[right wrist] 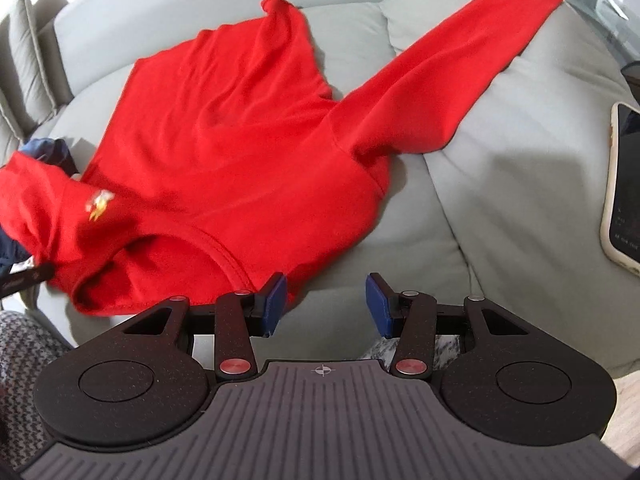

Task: Fold clothes

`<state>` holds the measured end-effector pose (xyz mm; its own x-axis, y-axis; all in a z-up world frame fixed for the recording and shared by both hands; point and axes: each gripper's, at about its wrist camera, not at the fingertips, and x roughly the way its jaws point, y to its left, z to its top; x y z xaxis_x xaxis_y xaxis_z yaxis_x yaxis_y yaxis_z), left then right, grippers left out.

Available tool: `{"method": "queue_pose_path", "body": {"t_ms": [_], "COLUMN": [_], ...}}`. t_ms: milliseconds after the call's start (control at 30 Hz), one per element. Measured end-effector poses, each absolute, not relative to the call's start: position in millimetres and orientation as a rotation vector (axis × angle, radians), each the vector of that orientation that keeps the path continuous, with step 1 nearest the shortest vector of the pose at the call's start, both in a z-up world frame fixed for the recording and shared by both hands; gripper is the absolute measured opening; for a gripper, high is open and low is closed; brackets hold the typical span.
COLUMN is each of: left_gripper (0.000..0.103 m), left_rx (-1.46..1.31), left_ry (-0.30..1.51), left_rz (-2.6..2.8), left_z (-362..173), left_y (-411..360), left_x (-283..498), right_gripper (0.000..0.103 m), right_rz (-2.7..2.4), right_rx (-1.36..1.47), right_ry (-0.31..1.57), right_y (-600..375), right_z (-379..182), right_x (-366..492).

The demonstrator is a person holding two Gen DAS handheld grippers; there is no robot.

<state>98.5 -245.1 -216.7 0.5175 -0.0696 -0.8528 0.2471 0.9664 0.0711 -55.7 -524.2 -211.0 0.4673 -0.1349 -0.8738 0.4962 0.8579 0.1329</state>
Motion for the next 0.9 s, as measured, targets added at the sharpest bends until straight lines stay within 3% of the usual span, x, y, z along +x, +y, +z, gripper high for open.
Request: {"method": "queue_pose_path", "body": {"t_ms": [267,467,533,567,667,833,900], "left_gripper": [0.007,0.035,0.036,0.036,0.036,0.037,0.036], "left_rx": [0.238,0.307,0.345,0.365,0.406,0.389,0.389], "left_ry": [1.085,1.055,1.002,0.974,0.902,0.933,0.964], "left_rz": [-0.149,-0.158,-0.197,-0.222,-0.288,-0.316,-0.307], "left_z": [-225.2,-203.1,-191.4,-186.8,-177.7,-187.1,-194.3], "left_y": [-241.4,-250.5,-260.1,-266.5,-286.5,-312.4,-315.8], "left_x": [96.9,75.2,59.6,53.1,47.6,76.3,86.5], "right_gripper": [0.05,0.05,0.049,0.046,0.007,0.004,0.015], "right_rz": [-0.365,-0.33,-0.31,-0.295,-0.235,-0.173,-0.156], "right_rx": [0.356,0.344,0.326,0.312,0.269,0.185,0.18], "right_ry": [1.041,1.035,1.036,1.038,1.052,1.066,1.069], "right_y": [-515.4,-511.6,-508.8,-506.4,-498.1,-478.4,-475.4], "right_z": [-210.9,-206.0,-204.3,-202.7,-198.6,-194.9,-195.1], "right_x": [-52.2,-51.5,-47.9,-44.3,-29.6,-4.3,1.0]}}
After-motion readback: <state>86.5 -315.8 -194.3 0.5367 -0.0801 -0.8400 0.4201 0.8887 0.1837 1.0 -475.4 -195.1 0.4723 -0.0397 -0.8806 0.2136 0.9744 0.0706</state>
